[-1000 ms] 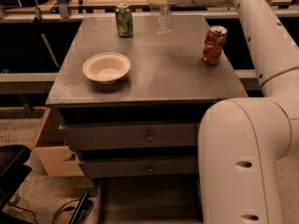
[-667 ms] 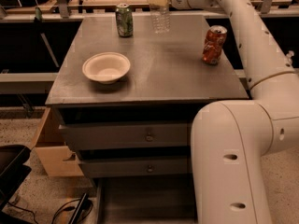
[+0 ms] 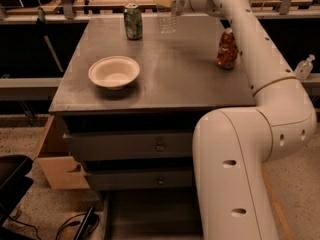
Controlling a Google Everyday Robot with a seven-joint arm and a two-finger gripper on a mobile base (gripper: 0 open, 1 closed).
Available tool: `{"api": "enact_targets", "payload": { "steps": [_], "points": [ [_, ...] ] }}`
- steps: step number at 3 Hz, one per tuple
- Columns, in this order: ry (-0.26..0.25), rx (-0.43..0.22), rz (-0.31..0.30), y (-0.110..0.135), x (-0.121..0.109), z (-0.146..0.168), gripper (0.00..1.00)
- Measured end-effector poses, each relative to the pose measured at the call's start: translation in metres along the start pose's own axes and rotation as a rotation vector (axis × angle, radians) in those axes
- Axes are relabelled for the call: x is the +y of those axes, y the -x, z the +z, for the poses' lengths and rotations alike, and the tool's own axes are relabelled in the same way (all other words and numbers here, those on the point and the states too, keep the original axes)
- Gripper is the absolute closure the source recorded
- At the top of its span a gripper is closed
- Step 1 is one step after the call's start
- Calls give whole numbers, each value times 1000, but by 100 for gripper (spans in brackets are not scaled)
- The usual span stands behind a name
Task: Move water bottle near green can
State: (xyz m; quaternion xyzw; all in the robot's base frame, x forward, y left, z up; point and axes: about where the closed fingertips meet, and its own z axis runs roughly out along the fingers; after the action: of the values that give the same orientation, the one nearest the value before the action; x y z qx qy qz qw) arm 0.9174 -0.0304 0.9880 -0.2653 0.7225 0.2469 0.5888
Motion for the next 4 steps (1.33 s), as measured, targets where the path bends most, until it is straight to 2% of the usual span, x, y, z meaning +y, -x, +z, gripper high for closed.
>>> {"api": "enact_targets", "payload": {
  "steps": [2, 4],
  "points": [
    [-66, -41, 0, -6, -9, 23, 100],
    [-95, -102, -7, -22, -11, 35, 100]
  ]
}}
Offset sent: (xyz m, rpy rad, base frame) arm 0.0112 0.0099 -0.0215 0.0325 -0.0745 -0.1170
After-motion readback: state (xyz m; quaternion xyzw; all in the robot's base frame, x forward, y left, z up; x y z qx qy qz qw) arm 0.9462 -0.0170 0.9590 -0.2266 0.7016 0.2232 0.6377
